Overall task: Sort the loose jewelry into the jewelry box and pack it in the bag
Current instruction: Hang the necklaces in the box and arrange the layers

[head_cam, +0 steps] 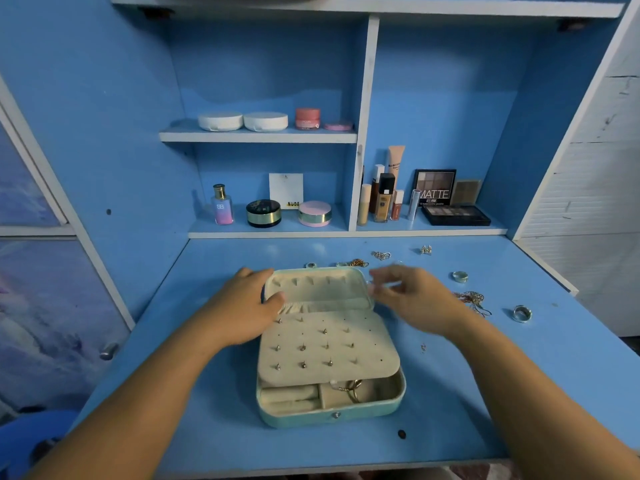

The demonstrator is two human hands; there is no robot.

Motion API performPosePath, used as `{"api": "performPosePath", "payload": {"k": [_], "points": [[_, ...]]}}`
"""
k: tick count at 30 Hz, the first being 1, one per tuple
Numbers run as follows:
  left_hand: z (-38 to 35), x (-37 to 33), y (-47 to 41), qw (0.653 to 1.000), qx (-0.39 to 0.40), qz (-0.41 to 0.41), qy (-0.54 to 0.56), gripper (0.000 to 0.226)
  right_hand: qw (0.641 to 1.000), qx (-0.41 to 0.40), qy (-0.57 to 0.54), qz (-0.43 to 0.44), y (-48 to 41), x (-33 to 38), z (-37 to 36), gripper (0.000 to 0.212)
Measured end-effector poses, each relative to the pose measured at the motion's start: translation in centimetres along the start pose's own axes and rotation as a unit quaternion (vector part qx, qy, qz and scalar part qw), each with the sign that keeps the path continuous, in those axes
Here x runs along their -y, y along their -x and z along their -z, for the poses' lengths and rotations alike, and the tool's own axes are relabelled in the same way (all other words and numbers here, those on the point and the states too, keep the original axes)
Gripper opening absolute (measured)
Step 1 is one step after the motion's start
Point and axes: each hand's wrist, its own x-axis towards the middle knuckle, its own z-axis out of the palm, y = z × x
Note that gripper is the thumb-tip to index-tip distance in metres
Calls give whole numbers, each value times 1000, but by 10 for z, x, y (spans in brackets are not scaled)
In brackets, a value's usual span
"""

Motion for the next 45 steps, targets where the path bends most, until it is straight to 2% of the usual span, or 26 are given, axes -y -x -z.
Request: {"api": "performPosePath", "payload": {"k": [3, 5, 9, 11, 14, 17, 19, 21, 25, 28, 31, 34, 37, 40, 45], "points": [[-2, -13, -18, 999, -13, -30, 21, 67, 989, -85, 119, -8, -42, -8, 11, 32], [-9, -22, -29, 998, 0, -60, 36, 67, 976, -85, 199, -19, -66, -16, 8, 31], [-24, -19, -46, 995, 6, -93, 46, 61, 927, -86, 363, -24, -93, -20, -10, 34], [-27, -12, -51, 993, -7, -102, 63, 57, 908, -96, 407, -15, -99, -22, -18, 32], [-30, -7, -56, 990, -18, -117, 72, 56, 902, -114, 417, -7, -104, -24, -23, 30], [-34, -8, -55, 988, -33, -126, 83, 58, 922, -149, 356, 17, -102, -24, -24, 25], [-35, -7, -55, 987, -34, -128, 93, 62, 952, -206, 223, 44, -97, -21, -21, 17], [-34, -6, -55, 986, -27, -128, 102, 66, 966, -236, 71, 73, -87, -15, -17, 11], [-35, -5, -56, 986, -25, -131, 98, 66, 959, -221, -108, 141, -73, -3, -15, 16], [-35, -6, -55, 985, -47, -134, 95, 58, 954, -157, -193, 166, -66, 7, -18, 13], [-35, -10, -53, 979, -92, -158, 93, 64, 955, -77, -213, 192, -59, 15, -27, 9], [-34, -15, -49, 971, -76, -189, 128, 54, 950, -52, -205, 230, -53, 18, -33, 4], [-33, -19, -46, 959, -32, -218, 178, 31, 944, -67, -190, 260, -49, 20, -33, 7], [-32, -20, -45, 941, -58, -236, 236, 6, 944, -87, -194, 253, -49, 21, -33, 9], [-33, -21, -49, 909, -130, -192, 346, 14, 950, -137, -203, 194, -54, 13, -31, 15]]}}
